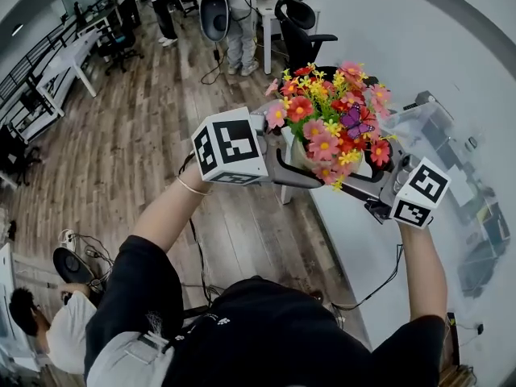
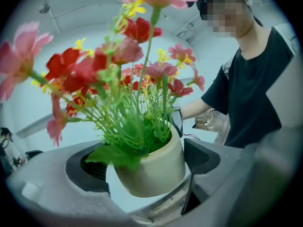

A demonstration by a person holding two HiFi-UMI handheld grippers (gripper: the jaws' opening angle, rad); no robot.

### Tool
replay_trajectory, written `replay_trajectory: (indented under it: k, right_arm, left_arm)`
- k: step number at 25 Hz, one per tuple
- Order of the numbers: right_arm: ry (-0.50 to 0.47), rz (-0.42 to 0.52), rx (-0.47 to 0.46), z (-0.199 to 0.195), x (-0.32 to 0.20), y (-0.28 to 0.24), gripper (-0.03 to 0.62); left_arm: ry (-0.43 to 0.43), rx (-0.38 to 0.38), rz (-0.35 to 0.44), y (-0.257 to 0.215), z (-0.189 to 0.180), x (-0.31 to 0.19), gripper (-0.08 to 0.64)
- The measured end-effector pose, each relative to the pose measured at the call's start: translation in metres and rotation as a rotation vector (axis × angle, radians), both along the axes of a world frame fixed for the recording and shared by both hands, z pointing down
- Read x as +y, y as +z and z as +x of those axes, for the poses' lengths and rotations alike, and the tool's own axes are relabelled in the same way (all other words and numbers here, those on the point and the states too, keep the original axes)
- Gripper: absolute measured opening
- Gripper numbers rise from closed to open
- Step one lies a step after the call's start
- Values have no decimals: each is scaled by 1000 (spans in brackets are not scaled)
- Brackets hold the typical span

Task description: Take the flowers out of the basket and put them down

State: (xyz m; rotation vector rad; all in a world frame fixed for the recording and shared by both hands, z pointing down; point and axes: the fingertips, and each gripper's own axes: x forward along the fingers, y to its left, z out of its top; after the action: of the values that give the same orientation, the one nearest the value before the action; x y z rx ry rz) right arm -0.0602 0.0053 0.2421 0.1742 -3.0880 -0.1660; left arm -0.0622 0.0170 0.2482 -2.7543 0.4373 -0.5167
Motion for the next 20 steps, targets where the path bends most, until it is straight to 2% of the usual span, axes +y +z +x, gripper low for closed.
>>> replay_trajectory:
  k: [3,7,14,20]
  right_arm:
    - [-5,29,-10,-19,2,-2,459]
    - [-34,33,-32,-42,4,-12,459]
    - [-69,7,-60,-79,0,-7,459]
    - [-77,-18,-88,-91,0,-4,459]
  left_arm:
    - [-14,-3,-3,2,-18,0,476]
    - [-17,60,-15,-6,-42,2,477]
    - [-32,30,2,-6,-78,1,476]
    - [-24,32,-2,-5,-91,2,476]
